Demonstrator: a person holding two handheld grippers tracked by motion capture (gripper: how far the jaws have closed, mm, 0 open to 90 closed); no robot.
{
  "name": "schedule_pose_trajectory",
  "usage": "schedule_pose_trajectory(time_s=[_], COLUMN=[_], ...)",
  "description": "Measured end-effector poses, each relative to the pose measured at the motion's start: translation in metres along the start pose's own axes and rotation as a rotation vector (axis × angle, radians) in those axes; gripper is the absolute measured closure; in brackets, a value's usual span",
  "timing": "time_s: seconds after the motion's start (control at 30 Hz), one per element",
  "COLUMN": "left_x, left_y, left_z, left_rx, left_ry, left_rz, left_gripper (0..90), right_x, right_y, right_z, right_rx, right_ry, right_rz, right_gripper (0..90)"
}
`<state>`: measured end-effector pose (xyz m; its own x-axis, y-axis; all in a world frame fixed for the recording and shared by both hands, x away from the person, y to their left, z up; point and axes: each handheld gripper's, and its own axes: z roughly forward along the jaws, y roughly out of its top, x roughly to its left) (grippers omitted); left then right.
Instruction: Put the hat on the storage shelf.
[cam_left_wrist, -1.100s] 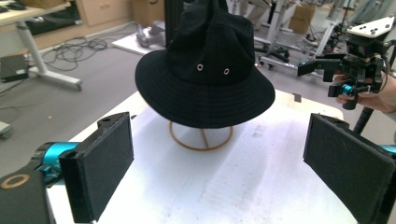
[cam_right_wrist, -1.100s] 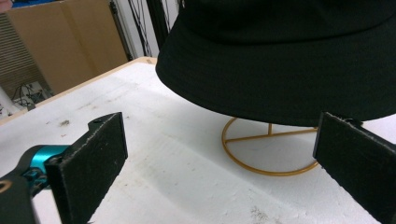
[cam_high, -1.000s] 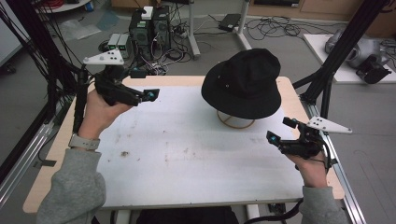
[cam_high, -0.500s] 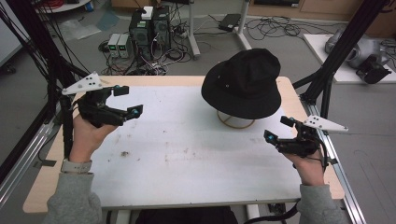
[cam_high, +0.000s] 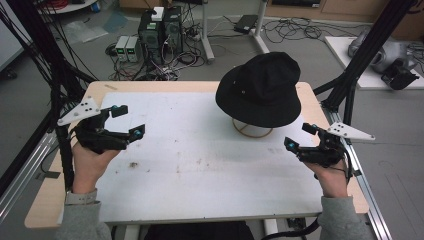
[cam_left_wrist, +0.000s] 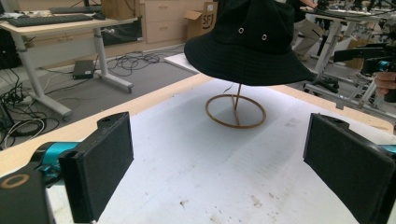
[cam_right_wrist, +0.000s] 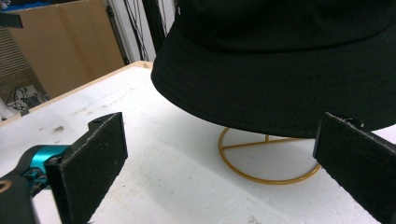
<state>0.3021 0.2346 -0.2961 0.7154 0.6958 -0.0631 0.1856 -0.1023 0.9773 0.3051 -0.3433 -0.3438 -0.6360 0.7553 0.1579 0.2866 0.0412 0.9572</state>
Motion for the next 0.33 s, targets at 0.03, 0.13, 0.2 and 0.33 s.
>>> schedule_pose_trajectory(time_s=[0.03,0.13,0.2,0.33], left_x=[0.0,0.0,-0.001,-0.003], left_y=[0.0,0.0,0.0,0.0], left_z=[0.0,-0.005,-0.01,-0.015], left_rx=[0.007,0.0,-0.011,-0.024], left_ry=[0.005,0.041,0.066,0.079], left_rz=[-0.003,0.0,-0.001,-0.006], left_gripper=[8.7,8.7,8.7,8.7], right_x=[0.0,0.0,0.0,-0.001], right_y=[0.0,0.0,0.001,0.001], right_z=[0.0,0.0,-0.001,-0.001], right_rx=[0.0,-0.002,-0.004,-0.007], right_ry=[-0.001,0.0,-0.002,-0.003], right_rz=[0.002,0.004,0.001,0.0], right_gripper=[2.1,2.1,2.1,2.1])
